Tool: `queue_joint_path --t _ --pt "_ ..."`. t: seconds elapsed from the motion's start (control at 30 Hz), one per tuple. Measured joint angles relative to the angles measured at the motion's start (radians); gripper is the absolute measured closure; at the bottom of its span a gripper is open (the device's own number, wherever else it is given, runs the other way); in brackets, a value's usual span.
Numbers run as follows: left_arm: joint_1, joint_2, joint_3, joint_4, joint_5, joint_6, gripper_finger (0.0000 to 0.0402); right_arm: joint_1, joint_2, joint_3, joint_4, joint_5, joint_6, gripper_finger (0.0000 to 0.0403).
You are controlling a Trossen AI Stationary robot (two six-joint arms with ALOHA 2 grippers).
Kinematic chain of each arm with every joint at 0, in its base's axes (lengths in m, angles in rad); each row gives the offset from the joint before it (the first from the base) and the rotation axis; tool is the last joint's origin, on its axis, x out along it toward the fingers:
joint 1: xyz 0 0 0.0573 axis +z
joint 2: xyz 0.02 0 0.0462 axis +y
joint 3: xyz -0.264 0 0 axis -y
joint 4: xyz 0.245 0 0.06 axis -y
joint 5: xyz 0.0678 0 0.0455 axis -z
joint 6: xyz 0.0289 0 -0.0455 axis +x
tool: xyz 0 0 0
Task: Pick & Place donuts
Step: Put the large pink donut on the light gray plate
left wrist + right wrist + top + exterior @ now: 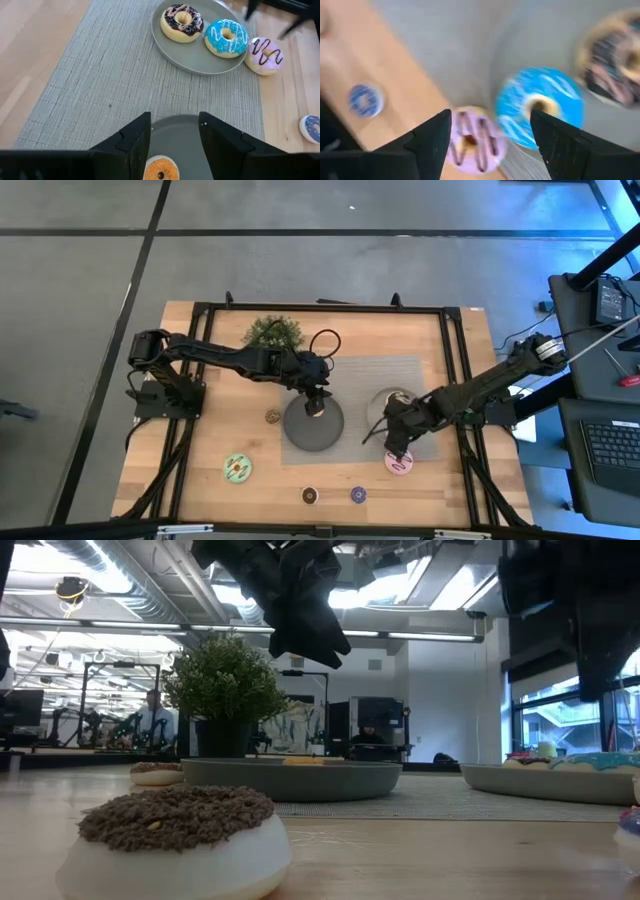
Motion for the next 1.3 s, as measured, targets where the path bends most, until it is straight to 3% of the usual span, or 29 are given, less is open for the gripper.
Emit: queue_joint_path --t 0.13,0.23,0.33,0.53,0.7,1.1,1.3 --pt "0.000 0.000 0.000 0.000 0.000 -0.001 0.0239 0.042 0.019 0.000 0.085 -0.004 -0.107 0.0130" --pt "0.000 0.000 0.000 0.000 0.000 -0.002 0.0236 0.074 0.033 0.000 0.094 -0.034 -0.087 0.0130" --pt "0.000 0.000 0.000 -0.001 0.000 -0.003 0.0235 0.113 0.052 -0.001 0.044 -0.075 0.106 0.0130" --pt "-0.005 0.000 0.000 -0.002 0.000 -0.002 0.0238 0.196 0.076 0.000 0.050 0.017 0.676 0.0130" --pt "-0.003 0.000 0.000 0.003 0.000 0.051 0.0235 0.241 0.115 0.000 0.050 -0.011 0.841 0.0133" --pt "0.002 -0.001 0.000 0.003 0.000 0.084 0.0235 0.268 0.218 0.000 -0.007 0.012 0.960 0.0168" --pt "0.002 -0.001 0.001 0.003 0.000 0.084 0.0239 0.268 0.269 0.000 -0.007 -0.034 0.977 0.0172"
